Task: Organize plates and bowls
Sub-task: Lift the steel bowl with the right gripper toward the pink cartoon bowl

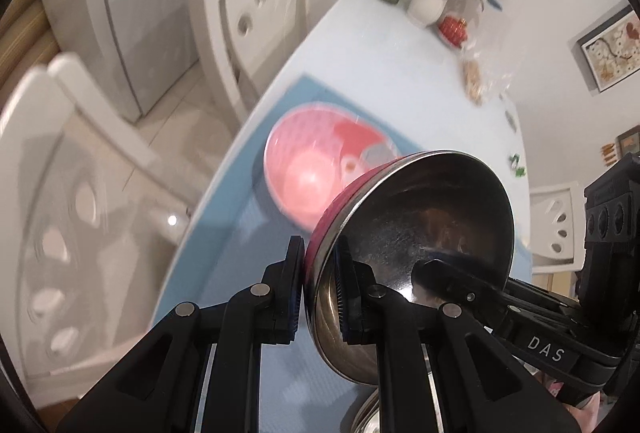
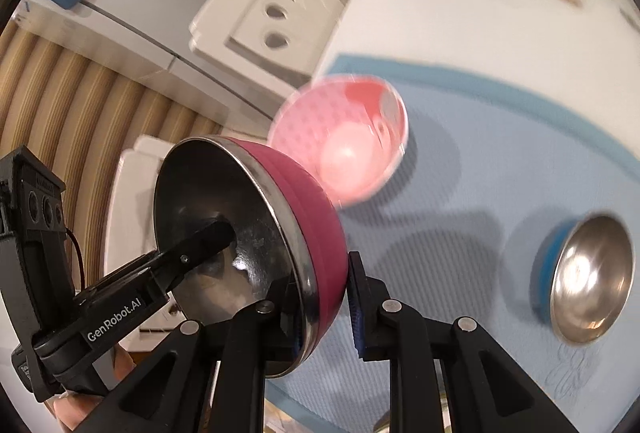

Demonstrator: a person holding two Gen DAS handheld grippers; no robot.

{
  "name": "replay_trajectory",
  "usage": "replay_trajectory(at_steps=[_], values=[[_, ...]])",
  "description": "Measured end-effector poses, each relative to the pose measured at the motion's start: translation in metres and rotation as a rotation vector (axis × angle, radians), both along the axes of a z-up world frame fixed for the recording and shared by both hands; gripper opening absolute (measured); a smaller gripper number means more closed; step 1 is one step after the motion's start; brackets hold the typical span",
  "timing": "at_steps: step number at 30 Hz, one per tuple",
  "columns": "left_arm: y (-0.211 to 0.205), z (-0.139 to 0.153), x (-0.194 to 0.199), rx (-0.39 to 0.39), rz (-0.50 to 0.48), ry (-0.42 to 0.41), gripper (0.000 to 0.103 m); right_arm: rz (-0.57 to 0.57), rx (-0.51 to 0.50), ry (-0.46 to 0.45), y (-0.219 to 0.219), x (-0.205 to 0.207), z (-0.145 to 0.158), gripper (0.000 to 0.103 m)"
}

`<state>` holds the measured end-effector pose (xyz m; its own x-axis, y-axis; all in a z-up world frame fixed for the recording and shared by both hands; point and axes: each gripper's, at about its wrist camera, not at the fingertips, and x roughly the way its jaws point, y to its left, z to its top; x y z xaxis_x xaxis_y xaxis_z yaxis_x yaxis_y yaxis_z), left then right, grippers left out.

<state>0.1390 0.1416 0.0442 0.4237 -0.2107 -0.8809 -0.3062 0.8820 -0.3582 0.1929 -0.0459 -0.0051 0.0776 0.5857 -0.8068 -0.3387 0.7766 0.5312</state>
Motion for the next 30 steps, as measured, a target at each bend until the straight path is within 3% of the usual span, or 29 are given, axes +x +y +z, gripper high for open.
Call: replay_trajectory(at_steps=[5, 10, 30], values=[[0.006, 0.010, 0.021, 0.004, 0.010, -0.037, 0.012, -0.005, -0.001, -0.042, 0.006, 0.022, 0.018, 0.018], [0.013, 0.007, 0.037, -0.003, 0.020, -0.043, 0.012, -0.012, -0.008, -0.040, 0.011, 0.039, 0.017, 0.018], [0.019, -0.062, 0.080, -0.009, 0.011, 0.067, 0.012, -0.029, -0.035, 0.087, 0.023, 0.076, -0.058, 0.017]])
